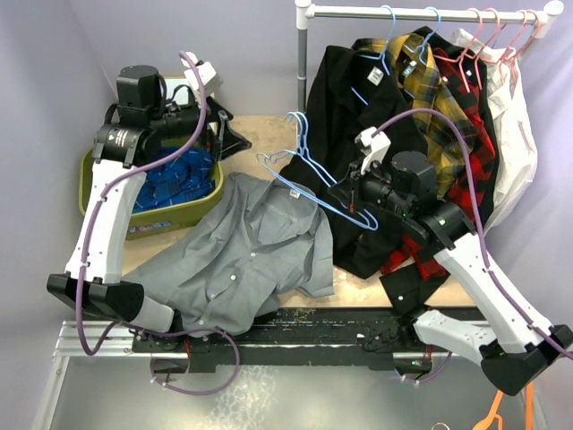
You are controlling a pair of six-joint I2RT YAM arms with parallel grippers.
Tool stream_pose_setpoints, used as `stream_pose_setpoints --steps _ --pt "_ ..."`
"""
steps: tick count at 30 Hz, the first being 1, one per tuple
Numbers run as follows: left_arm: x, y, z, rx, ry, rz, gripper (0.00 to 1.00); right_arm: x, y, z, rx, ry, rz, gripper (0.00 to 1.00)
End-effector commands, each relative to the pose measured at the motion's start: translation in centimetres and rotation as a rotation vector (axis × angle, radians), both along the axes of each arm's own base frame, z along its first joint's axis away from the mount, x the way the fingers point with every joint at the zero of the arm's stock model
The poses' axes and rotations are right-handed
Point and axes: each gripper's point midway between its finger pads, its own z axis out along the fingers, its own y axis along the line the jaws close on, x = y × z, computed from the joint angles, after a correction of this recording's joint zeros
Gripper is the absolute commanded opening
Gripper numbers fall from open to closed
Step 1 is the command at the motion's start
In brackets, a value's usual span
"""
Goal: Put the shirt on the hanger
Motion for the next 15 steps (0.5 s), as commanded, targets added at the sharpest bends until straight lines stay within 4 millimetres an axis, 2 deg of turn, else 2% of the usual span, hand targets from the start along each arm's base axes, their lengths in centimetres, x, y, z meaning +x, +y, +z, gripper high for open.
stream_pose_setpoints --steps 1,5,12,15 --pt "1.1 -2.3 2.9 -0.127 -0.047 -0.071 0.99 1.1 1.9 3.4 0.106 -0.113 0.039 0.0" --pt "1.2 -3.6 3.1 -0.167 -0.024 -0.178 0.99 1.1 2.5 2.3 0.093 -0.094 0.063 0.0" --pt "2.8 -5.1 2.4 -0.153 -0.117 -0.228 1.0 0.3 3.1 1.5 0.098 -0.08 0.113 0.0" --pt "3.2 -5.7 1.7 -0.127 -0.135 -0.251 0.93 0.3 2.9 1.3 0.09 -0.083 0.109 0.0"
